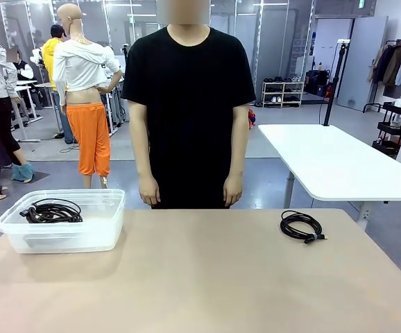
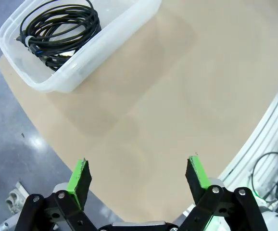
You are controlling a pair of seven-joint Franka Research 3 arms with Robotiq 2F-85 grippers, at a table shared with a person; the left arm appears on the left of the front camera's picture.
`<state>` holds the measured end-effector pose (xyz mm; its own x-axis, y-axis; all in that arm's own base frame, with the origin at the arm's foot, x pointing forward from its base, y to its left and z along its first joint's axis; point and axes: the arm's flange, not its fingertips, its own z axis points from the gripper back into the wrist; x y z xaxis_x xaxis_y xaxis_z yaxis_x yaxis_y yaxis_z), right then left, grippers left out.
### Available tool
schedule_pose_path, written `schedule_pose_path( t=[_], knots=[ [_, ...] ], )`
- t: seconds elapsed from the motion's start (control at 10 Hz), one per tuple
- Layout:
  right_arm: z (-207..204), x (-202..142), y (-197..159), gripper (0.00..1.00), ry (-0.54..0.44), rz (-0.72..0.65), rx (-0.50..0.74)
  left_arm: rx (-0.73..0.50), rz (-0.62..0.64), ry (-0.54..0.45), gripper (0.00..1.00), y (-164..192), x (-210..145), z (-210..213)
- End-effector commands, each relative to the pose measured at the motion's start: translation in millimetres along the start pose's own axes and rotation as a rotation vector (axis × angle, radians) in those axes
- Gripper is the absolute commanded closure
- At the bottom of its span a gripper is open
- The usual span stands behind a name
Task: Organize and store the cables.
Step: Place the USB Extension Cable into the Organizing box.
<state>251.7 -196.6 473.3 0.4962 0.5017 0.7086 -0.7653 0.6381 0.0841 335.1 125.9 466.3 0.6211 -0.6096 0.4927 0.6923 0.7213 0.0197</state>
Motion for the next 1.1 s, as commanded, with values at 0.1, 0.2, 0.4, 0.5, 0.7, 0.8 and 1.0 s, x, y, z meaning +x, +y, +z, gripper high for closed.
schedule_pose_path(
  t=[0.1, 0.2, 0.4, 0.5, 0.7, 0.8, 1.0],
  knots=[
    [0, 0, 0, 0.0, 0.0, 0.0, 0.0, 0.016, 0.016, -0.006, 0.0, -2, 4, 1],
    [-1, 29, -8, 0.0, 0.068, 0.017, -0.024, 0.016, 0.016, -0.006, 0.0, -2, 4, 1],
    [-38, 101, -56, 0.0, 0.157, 0.005, -0.061, 0.016, 0.016, -0.006, 0.0, -2, 4, 1],
    [-55, 125, -74, 0.0, 0.162, 0.018, -0.045, 0.016, 0.016, -0.006, 0.0, -2, 4, 1],
    [-100, 168, -112, 0.0, 0.196, 0.004, -0.06, 0.016, 0.016, -0.006, 0.0, -2, 4, 1],
    [-122, 184, -123, 0.0, 0.23, -0.001, -0.1, 0.016, 0.016, -0.006, 0.0, -2, 4, 1],
    [-164, 204, -141, 0.0, 0.258, -0.019, -0.094, 0.016, 0.016, -0.006, 0.0, -2, 4, 1]
  ],
)
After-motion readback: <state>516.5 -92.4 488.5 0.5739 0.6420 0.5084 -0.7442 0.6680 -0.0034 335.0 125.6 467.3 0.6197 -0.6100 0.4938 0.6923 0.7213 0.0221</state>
